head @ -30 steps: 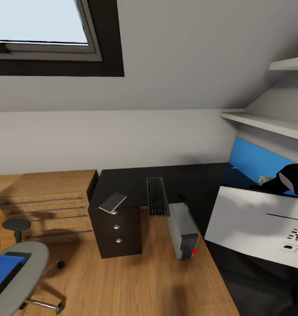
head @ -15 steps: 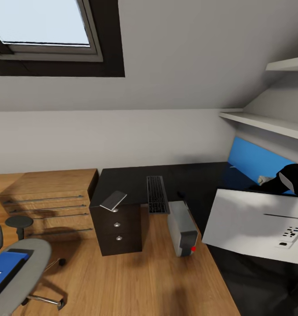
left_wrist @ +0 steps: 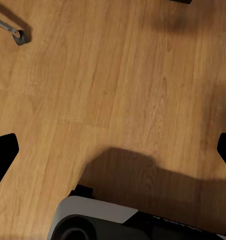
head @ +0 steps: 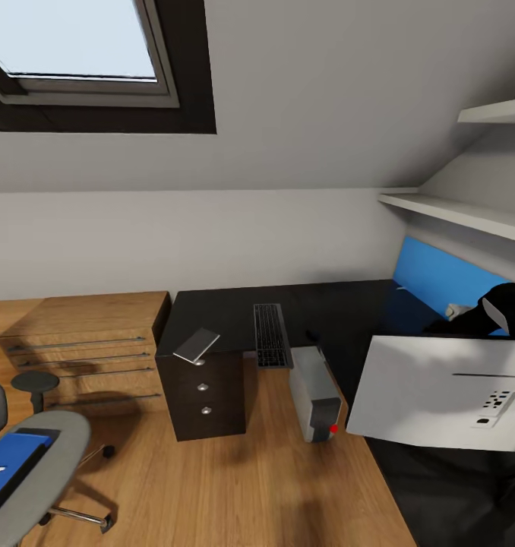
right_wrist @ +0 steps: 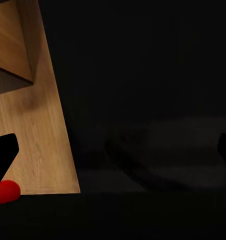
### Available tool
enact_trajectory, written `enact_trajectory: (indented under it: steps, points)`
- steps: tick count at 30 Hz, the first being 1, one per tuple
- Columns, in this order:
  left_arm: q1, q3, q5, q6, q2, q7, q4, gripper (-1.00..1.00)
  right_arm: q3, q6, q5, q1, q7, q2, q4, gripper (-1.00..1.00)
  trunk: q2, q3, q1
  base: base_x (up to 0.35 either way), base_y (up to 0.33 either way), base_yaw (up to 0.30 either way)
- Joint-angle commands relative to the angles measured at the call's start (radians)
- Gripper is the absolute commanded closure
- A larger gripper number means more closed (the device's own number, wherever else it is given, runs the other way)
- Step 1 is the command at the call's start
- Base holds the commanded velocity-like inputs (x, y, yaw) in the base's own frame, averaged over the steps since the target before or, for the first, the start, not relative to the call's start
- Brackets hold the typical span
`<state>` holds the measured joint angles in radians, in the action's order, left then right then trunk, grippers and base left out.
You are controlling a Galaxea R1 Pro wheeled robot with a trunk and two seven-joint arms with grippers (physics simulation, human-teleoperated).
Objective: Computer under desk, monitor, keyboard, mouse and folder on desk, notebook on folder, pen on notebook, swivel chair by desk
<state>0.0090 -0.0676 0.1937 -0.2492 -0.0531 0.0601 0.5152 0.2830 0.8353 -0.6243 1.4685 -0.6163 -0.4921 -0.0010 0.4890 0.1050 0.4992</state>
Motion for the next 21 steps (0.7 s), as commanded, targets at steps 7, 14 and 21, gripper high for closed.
enact_trajectory:
  steps: [7, 14, 21]
  points:
    - [0.000, 0.001, 0.006, -0.001, -0.001, 0.000, 0.002, -1.00, 0.007, 0.002, -0.008, 0.001, -0.017, 0.002, -0.008, -1.00, 0.002, 0.002, 0.001, 0.000, 0.000, 0.000]
    - [0.000, 0.002, 0.004, -0.001, -0.001, 0.000, 0.002, -1.00, 0.010, 0.002, -0.005, 0.001, -0.024, 0.018, -0.022, -1.00, 0.002, 0.002, 0.001, 0.000, 0.000, 0.000]
    - [0.000, 0.003, 0.004, -0.001, -0.001, 0.000, 0.002, -1.00, 0.010, 0.003, -0.005, 0.001, -0.085, 0.053, -0.034, -1.00, 0.002, 0.002, 0.001, 0.000, 0.000, 0.000]
